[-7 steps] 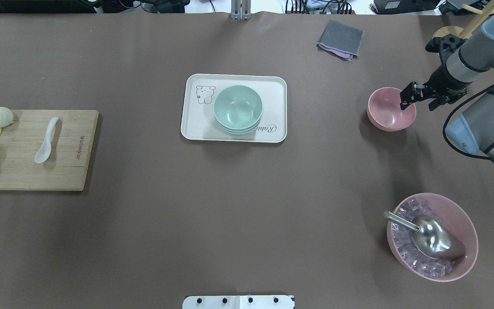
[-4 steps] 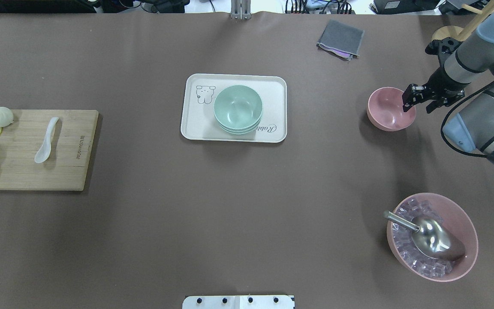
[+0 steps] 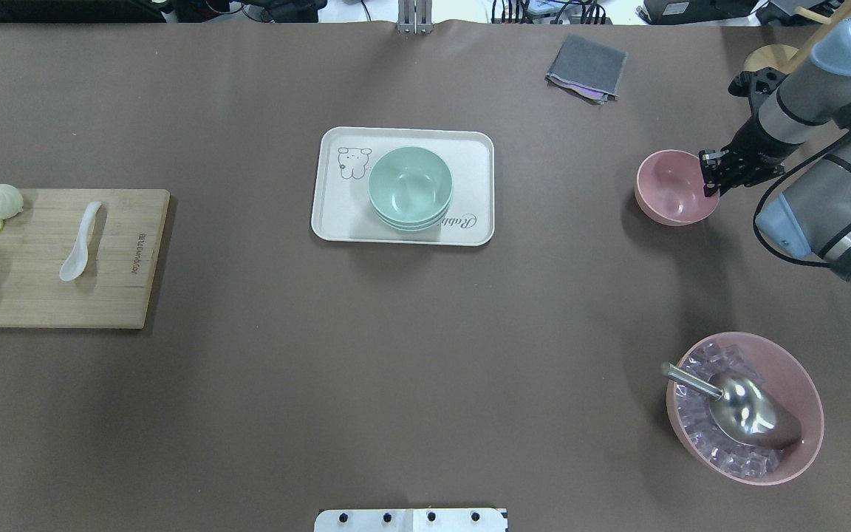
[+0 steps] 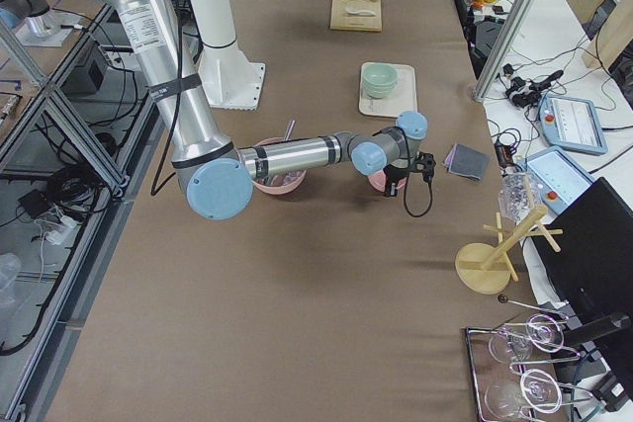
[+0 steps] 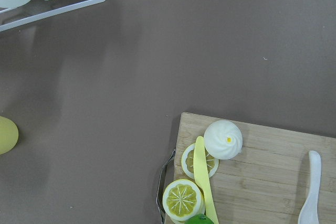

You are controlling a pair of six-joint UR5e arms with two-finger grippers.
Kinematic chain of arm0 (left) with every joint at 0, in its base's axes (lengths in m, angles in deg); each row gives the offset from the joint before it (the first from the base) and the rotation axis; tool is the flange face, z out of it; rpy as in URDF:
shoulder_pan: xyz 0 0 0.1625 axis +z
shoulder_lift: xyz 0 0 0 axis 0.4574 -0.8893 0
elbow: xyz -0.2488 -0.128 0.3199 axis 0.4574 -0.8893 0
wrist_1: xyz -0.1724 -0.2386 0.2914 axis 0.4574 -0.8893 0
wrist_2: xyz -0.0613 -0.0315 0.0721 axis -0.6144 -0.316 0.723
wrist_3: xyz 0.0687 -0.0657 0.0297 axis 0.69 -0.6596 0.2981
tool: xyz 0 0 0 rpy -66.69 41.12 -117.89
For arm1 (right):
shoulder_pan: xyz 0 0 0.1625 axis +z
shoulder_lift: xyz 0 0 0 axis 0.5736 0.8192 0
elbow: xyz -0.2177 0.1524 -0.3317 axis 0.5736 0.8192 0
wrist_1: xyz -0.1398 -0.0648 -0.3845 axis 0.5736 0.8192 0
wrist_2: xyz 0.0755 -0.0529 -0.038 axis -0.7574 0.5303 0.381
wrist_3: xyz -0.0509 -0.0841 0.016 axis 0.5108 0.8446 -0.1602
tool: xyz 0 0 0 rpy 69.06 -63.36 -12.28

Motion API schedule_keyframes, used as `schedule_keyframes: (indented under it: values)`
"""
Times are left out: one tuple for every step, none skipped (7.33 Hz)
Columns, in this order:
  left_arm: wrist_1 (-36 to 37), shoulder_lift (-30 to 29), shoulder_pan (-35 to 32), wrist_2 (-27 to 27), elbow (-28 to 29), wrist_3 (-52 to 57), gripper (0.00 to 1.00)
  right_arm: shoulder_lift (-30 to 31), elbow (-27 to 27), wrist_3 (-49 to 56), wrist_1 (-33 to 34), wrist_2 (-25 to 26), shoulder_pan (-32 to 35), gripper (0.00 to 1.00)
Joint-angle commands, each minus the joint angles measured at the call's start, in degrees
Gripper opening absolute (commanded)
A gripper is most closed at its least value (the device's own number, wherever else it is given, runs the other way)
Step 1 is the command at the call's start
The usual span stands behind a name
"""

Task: Stack pink bowl on green and place spoon
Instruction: 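Lift the pink bowl with the right gripper and carry it over the green bowl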

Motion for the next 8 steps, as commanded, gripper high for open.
schedule_keyframes:
  values:
    - [-0.4, 0.1, 0.1, -0.2, -0.3, 0.0, 0.98, -2.8, -0.5, -2.4, 0.7, -4.3, 2.0, 0.0]
    - [-2.5, 0.4, 1.5, -0.3, -0.4, -0.2, 0.98, -5.1, -2.0, -6.1, 1.3, -7.2, 3.5, 0.0]
    - [-3.1, 0.3, 3.8, -0.2, -0.5, -1.8, 0.98, -7.1, -5.5, -11.3, 3.3, -7.5, 3.3, 0.0]
    - [-5.1, 0.2, 7.6, 0.6, -1.4, -7.6, 0.98, -8.5, -8.9, -17.4, 3.8, -7.5, 2.7, 0.0]
    - [-8.9, 0.2, 11.9, 2.3, -1.6, -15.3, 0.98, -12.3, -10.5, -27.3, 3.9, -7.3, 0.5, 0.0]
    - [-11.3, 0.2, 16.1, 5.9, -1.5, -18.8, 0.98, -15.4, -11.2, -35.4, 3.7, -5.2, -3.3, 0.0]
    - [-11.3, -0.3, 18.9, 8.4, -1.3, -19.2, 0.98, -18.1, -13.0, -40.3, 3.8, 0.5, -8.0, 0.0]
    - [-11.3, -0.5, 19.6, 8.5, -1.0, -19.2, 0.98, -20.8, -13.0, -45.0, 3.9, 3.9, -11.6, 0.0]
